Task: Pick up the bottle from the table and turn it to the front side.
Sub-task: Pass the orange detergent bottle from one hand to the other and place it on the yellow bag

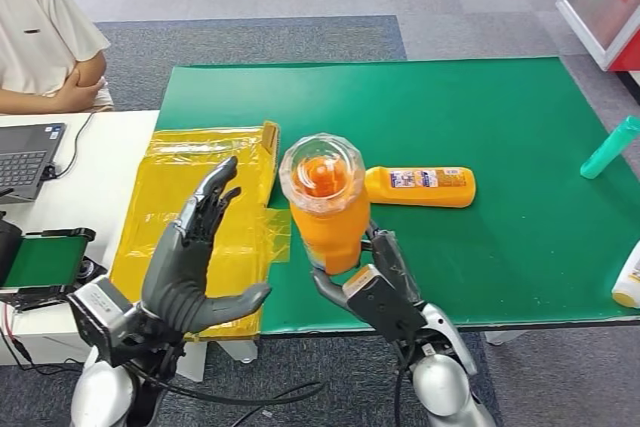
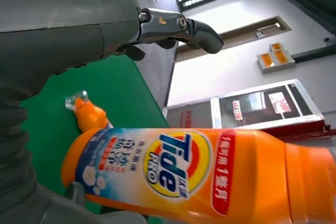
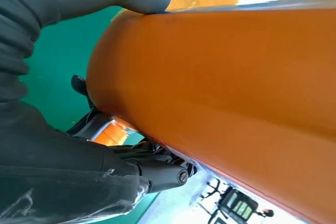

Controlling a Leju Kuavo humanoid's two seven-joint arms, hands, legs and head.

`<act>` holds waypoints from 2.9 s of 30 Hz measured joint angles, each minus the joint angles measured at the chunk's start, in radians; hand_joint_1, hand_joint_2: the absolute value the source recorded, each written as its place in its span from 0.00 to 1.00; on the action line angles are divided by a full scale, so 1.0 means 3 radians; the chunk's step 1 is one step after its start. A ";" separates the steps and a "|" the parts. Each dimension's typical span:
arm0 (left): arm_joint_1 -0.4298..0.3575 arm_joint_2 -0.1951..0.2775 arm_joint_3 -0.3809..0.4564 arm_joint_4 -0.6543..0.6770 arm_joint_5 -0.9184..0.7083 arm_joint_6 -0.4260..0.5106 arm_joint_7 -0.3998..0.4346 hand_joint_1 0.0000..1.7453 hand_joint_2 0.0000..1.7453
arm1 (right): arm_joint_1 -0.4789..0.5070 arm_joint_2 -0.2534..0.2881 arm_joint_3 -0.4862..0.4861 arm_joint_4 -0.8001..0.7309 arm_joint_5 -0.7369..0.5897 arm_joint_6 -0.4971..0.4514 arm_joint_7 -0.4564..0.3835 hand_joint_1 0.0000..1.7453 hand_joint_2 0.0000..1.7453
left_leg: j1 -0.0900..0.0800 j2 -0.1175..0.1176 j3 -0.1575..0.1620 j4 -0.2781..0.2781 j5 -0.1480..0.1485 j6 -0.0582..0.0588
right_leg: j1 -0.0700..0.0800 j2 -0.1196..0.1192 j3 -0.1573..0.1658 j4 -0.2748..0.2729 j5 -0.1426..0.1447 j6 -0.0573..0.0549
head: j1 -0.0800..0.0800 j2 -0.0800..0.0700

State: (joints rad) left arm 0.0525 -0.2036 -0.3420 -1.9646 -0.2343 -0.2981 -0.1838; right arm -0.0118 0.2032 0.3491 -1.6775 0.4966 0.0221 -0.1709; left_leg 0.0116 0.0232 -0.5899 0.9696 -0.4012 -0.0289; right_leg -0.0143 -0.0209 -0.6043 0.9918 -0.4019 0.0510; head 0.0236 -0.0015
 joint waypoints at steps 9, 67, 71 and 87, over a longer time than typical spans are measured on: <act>-0.0279 0.0047 -0.0315 0.0071 -0.0538 0.0301 0.0032 0.00 1.00 | -0.0018 0.0000 0.0108 0.0158 0.0232 -0.0043 0.0029 1.00 1.00 | 0.0000 0.0000 0.0000 0.0000 0.0001 -0.0001 | 0.0000 0.0000 -0.0001 0.0000 0.0000 0.0000 | 0.0000 0.0000; -0.0395 0.0147 -0.0677 0.0409 0.0670 0.0287 0.0208 1.00 1.00 | 0.0122 -0.0077 0.0081 0.0172 0.0484 -0.0416 -0.0308 0.00 1.00 | 0.0000 0.0000 -0.0002 0.0000 0.0001 -0.0001 | 0.0000 0.0000 -0.0001 0.0000 0.0000 0.0000 | -0.0001 0.0000; -0.0339 0.0146 -0.0649 0.0384 0.0477 0.0410 0.0147 1.00 1.00 | 0.0135 -0.0076 0.0010 0.0139 0.0437 -0.0441 -0.0280 0.00 1.00 | 0.0000 0.0000 -0.0002 0.0000 0.0001 -0.0001 | 0.0000 0.0000 -0.0001 0.0000 0.0000 0.0000 | 0.0000 0.0000; -0.0131 0.0087 -0.0184 -0.0032 -0.0579 0.0768 0.0113 1.00 1.00 | 0.0335 -0.0037 -0.0364 -0.0411 0.0461 -0.0401 -0.0161 0.00 1.00 | 0.0000 0.0000 -0.0002 0.0000 0.0001 -0.0001 | 0.0000 0.0000 -0.0002 0.0000 0.0000 0.0000 | 0.0000 0.0000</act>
State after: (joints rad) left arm 0.0131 -0.1776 -0.3973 -1.9742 -0.4079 -0.0676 -0.1499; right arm 0.0887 0.1921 0.2399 -1.8007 0.6350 -0.0982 -0.2191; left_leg 0.0116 0.0233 -0.5904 0.9696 -0.4009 -0.0291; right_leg -0.0143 -0.0208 -0.6048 0.9918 -0.4019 0.0509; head 0.0237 -0.0015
